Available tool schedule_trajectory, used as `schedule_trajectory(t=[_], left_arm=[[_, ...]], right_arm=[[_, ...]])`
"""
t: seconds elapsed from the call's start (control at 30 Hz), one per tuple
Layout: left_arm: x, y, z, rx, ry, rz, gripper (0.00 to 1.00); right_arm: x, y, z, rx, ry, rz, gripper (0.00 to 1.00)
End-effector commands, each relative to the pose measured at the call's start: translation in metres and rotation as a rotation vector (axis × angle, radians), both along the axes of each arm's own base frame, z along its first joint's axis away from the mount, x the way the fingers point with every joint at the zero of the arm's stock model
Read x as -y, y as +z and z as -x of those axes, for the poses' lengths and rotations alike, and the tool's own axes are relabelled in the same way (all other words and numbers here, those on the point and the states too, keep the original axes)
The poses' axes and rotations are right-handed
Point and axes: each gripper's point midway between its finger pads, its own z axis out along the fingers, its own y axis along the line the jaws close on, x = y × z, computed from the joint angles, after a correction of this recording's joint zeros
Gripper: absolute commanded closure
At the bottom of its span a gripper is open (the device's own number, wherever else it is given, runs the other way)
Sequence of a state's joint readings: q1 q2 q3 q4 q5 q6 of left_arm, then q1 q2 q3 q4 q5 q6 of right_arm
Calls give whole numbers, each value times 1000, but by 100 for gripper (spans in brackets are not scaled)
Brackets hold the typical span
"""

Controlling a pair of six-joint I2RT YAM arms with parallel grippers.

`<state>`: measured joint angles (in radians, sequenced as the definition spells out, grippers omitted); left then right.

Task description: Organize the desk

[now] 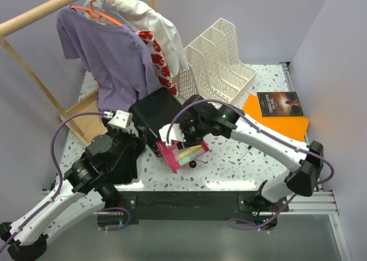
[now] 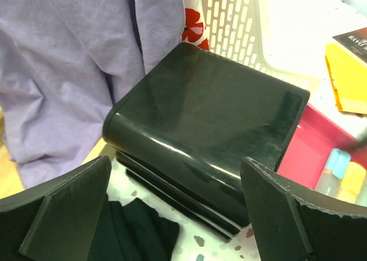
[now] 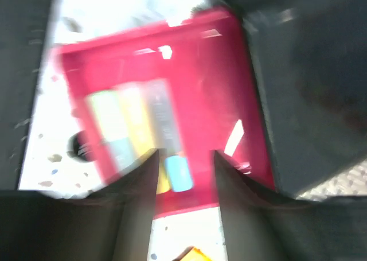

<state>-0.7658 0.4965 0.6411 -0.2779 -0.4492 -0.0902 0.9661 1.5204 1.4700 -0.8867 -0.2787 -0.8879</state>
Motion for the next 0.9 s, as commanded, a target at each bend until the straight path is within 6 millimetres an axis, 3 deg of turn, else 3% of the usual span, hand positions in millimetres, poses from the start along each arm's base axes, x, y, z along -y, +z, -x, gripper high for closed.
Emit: schedule_trajectory(t=[0.0,0.07,0.13,0.2,0.27,0.3,0.37,0.5,0.63,0.7,0.73,0.8,0.87], left_arm=[[16,5,-2,-46,-8,168,0],[25,-2,-3,-113,0,240,0],[32,-6,-5,-172,15,290,1],[40,-3,-8,-210,20,327,2],[44,-3,-10,-239,26,335,4],[48,-2,-13,-256,32,340,5],[47,-8,-16,-288,64,333,6],[46,-22,-20,-360,155,395,10],[46,-38,-20,-414,215,470,13],[46,-45,-23,-438,259,505,13],[45,-48,-23,-447,273,509,13],[45,-53,-25,-461,304,516,13],[43,-57,-27,-470,332,515,13]], right_arm=[[22,28,71,-101,316,-98,74],[40,21,99,-169,401,-89,83],[54,7,113,-201,461,-59,90],[65,-14,120,-231,468,-20,99],[67,-23,118,-209,455,-22,100],[75,-40,118,-218,431,18,100],[74,-46,112,-170,409,-2,100],[81,-81,99,-130,292,30,100],[65,-96,72,-8,182,-2,100],[63,-108,68,24,148,6,100],[55,-106,55,94,111,-19,100],[53,-119,52,131,92,-7,100],[43,-114,35,237,45,-40,100]])
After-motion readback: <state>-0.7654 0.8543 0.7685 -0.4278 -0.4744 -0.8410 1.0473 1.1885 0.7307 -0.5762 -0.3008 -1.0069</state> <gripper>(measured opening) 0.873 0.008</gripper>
